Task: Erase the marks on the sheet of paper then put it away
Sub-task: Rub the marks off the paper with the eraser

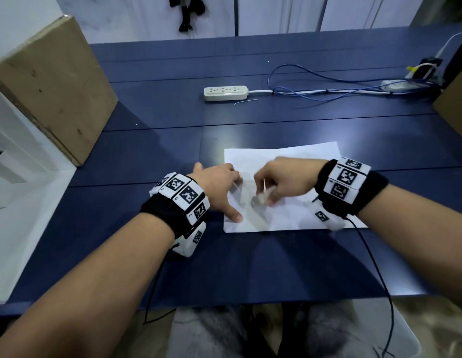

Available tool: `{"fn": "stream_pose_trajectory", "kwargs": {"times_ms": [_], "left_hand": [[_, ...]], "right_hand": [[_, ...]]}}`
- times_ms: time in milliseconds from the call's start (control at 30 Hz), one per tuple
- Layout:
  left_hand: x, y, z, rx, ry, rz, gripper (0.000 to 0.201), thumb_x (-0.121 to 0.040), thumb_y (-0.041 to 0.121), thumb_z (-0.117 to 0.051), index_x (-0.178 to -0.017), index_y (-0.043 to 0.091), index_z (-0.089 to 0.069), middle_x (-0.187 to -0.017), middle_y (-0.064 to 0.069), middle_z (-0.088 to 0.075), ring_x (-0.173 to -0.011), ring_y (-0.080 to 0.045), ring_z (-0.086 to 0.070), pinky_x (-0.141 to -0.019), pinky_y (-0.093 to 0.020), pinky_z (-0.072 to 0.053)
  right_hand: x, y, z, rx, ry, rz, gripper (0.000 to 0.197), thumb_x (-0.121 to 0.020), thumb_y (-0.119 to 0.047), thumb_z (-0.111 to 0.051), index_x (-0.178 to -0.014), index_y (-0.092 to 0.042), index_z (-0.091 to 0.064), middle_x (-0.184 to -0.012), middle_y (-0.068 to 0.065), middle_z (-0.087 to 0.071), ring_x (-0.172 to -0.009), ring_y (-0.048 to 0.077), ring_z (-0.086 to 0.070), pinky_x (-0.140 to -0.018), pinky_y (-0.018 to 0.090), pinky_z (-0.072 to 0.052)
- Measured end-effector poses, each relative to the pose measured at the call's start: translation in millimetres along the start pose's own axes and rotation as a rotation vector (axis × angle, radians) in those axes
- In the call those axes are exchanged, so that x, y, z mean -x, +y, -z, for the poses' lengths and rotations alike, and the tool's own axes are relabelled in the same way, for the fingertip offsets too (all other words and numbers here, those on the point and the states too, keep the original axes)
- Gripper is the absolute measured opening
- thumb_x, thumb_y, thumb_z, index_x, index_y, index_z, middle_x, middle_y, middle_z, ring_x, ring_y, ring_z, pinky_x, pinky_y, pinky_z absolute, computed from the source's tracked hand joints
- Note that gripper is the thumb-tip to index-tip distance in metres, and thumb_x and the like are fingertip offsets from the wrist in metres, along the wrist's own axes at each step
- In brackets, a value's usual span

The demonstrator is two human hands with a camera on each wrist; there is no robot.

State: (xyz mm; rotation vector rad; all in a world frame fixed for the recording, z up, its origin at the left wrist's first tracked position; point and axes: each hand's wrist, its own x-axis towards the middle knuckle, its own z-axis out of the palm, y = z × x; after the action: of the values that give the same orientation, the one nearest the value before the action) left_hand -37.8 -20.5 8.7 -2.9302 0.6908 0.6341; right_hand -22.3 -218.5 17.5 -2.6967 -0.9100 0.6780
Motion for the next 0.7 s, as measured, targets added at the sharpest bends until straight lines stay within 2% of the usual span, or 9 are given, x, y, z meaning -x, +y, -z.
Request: {"fn": "stream_pose_trajectory", "kwargs": {"times_ms": [100,167,267,333,433,500,567,633,700], "left_hand": [[2,1,1,0.008,-0.008,0.011,0.094,-0.061,0.073,-0.074,-0.137,0.026,-0.045,-0.128,0.011,-0.045,-0.116,-0.013,-0.051,-0.093,-0.046,-0.029],[3,1,1,0.009,-0.009,0.011,0.095,-0.062,0.072,-0.074,-0.139,0.026,-0.043,-0.129,0.011,-0.044,-0.117,-0.014,-0.050,-0.093,-0.046,-0.029],[2,0,0,0.020,-0.010,-0.004,0.100,-0.062,0.071,-0.075,-0.145,0.031,-0.038,-0.131,0.011,-0.043,-0.120,-0.013,-0.049,-0.096,-0.048,-0.030],[2,1,1,0.023,-0.018,-0.015,0.101,-0.063,0.071,-0.075,-0.148,0.036,-0.033,-0.133,0.012,-0.041,-0.123,-0.012,-0.047,-0.097,-0.048,-0.029],[1,1,3,0.008,-0.020,-0.020,0.099,-0.063,0.070,-0.075,-0.148,0.040,-0.033,-0.134,0.010,-0.041,-0.124,-0.013,-0.046,-0.097,-0.048,-0.029],[1,2,4,-0.003,-0.023,-0.017,0.097,-0.063,0.071,-0.074,-0.147,0.040,-0.035,-0.134,0.010,-0.041,-0.124,-0.013,-0.045,-0.098,-0.048,-0.029],[1,3,4,-0.010,-0.025,-0.013,0.096,-0.064,0.073,-0.072,-0.146,0.039,-0.036,-0.134,0.010,-0.041,-0.124,-0.013,-0.045,-0.099,-0.047,-0.029],[0,4,2,-0.026,-0.018,-0.008,0.095,-0.064,0.076,-0.069,-0.145,0.037,-0.038,-0.131,0.010,-0.042,-0.122,-0.013,-0.046,-0.099,-0.047,-0.030],[-1,6,1,-0.035,-0.009,-0.007,0.096,-0.063,0.079,-0.067,-0.144,0.036,-0.040,-0.129,0.009,-0.043,-0.120,-0.014,-0.048,-0.099,-0.047,-0.030]], "right_hand": [[-10,11,8,-0.011,0.194,-0.174,0.020,-0.078,-0.035,-0.072,-0.092,-0.025,-0.063,-0.079,-0.006,-0.060,-0.080,0.019,-0.058,-0.071,0.032,-0.049],[-6,11,6,0.015,0.192,-0.143,0.018,-0.078,-0.032,-0.073,-0.090,-0.025,-0.062,-0.077,-0.010,-0.058,-0.080,0.019,-0.057,-0.072,0.032,-0.049],[10,-1,-4,-0.039,-0.058,0.016,0.017,-0.074,-0.022,-0.077,-0.086,-0.027,-0.066,-0.070,-0.012,-0.061,-0.069,0.008,-0.055,-0.068,0.030,-0.050],[14,-8,-9,-0.107,-0.191,0.050,0.019,-0.072,-0.021,-0.080,-0.079,-0.030,-0.065,-0.070,-0.012,-0.064,-0.063,0.002,-0.054,-0.066,0.029,-0.052],[3,0,-2,-0.030,-0.024,-0.007,0.018,-0.074,-0.027,-0.079,-0.082,-0.031,-0.064,-0.069,-0.010,-0.061,-0.065,0.005,-0.054,-0.061,0.021,-0.044],[-5,9,7,-0.004,0.145,-0.118,0.017,-0.077,-0.032,-0.075,-0.088,-0.029,-0.063,-0.077,-0.009,-0.061,-0.075,0.013,-0.056,-0.065,0.026,-0.044],[-5,15,8,0.016,0.206,-0.172,0.017,-0.078,-0.034,-0.073,-0.090,-0.028,-0.061,-0.082,-0.006,-0.063,-0.082,0.020,-0.058,-0.069,0.030,-0.047],[2,12,4,0.041,0.144,-0.095,0.017,-0.078,-0.030,-0.073,-0.090,-0.026,-0.062,-0.074,-0.013,-0.058,-0.078,0.014,-0.057,-0.067,0.027,-0.042],[15,1,-4,0.008,-0.039,0.016,0.017,-0.076,-0.025,-0.076,-0.088,-0.024,-0.064,-0.071,-0.013,-0.059,-0.068,0.003,-0.053,-0.063,0.019,-0.040]]}}
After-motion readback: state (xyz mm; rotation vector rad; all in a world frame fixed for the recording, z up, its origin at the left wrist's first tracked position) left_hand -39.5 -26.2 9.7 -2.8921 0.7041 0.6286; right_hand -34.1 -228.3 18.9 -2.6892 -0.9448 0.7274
